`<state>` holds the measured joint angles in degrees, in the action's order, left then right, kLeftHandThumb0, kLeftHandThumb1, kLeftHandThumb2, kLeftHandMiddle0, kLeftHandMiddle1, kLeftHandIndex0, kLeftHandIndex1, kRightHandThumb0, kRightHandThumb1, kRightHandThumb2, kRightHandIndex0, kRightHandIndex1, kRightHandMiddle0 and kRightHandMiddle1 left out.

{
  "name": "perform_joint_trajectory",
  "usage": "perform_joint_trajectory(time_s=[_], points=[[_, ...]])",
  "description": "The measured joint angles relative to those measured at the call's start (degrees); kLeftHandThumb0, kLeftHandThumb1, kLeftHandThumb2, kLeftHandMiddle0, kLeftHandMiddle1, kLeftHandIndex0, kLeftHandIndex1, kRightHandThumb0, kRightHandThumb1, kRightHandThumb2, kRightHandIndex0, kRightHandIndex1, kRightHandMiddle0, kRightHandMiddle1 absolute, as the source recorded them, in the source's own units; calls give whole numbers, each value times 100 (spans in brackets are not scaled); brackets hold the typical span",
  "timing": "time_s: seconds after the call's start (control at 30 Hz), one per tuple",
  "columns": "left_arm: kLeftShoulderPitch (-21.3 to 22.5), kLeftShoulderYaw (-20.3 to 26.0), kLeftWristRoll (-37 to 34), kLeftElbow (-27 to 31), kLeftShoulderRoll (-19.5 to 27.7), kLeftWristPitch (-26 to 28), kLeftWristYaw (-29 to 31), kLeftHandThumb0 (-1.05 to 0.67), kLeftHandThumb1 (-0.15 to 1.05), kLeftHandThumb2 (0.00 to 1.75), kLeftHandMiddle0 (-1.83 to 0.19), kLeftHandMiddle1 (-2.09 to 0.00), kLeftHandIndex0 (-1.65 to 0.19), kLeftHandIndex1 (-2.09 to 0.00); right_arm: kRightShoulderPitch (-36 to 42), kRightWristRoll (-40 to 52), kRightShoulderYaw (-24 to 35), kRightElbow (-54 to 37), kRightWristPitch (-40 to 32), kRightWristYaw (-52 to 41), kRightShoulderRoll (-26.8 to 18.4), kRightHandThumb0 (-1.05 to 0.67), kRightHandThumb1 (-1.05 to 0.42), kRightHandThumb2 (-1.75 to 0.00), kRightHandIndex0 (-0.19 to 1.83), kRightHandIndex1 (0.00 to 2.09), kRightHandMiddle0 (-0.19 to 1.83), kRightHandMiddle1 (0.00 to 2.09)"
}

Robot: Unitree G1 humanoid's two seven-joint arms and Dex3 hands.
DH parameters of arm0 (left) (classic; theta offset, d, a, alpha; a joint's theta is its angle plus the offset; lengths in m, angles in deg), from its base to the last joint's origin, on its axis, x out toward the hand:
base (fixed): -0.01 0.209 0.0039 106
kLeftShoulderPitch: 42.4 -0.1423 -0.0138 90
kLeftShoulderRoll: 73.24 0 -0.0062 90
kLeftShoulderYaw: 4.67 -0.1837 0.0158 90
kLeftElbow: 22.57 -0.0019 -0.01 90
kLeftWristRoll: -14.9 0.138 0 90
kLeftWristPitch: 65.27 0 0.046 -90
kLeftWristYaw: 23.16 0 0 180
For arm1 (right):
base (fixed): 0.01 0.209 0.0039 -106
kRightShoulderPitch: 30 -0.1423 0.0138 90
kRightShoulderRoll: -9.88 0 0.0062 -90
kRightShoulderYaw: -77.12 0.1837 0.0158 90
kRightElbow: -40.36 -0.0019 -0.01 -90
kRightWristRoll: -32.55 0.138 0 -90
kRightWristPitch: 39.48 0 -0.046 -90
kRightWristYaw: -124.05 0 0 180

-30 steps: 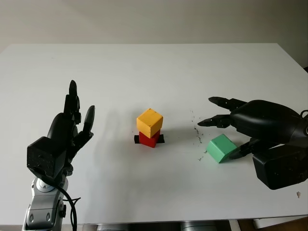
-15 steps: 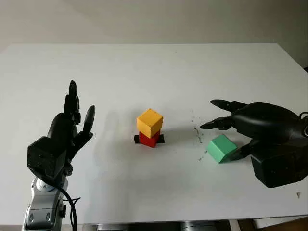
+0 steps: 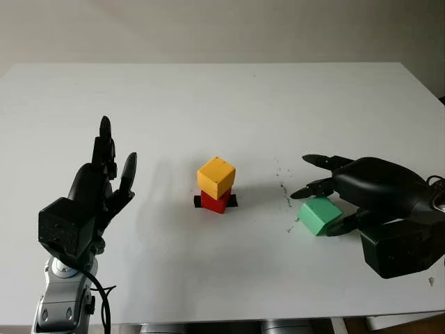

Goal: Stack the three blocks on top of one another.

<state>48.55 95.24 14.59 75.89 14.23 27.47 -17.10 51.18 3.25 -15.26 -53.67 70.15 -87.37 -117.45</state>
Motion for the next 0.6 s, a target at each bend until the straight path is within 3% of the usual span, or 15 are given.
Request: perform_joint_trajectory(time_s=[0.23, 0.3, 0.4, 0.6], points=[[-14, -2, 99, 0, -1, 6, -55, -81, 105, 59, 19, -3, 19, -1, -1, -14, 0, -1, -43, 57, 0, -36, -88, -5, 17, 8, 76, 39], [-15, -2, 140, 4, -1, 21, -83, -81, 105, 59, 19, -4, 19, -2, -3, -78, 0, -1, -27, 119, -2, -32, -90, -5, 22, 6, 64, 77], [-18, -2, 121, 17, -4, 45, -79, -81, 105, 59, 19, -2, 19, -1, -27, -205, 1, 28, 57, 268, -10, -31, -92, -6, 26, 6, 58, 103], [-28, -3, 34, 48, -20, 59, -65, -79, 105, 58, 19, -3, 19, 0, -194, -550, 6, 208, 374, 687, -71, -34, -91, -5, 31, 7, 55, 111]])
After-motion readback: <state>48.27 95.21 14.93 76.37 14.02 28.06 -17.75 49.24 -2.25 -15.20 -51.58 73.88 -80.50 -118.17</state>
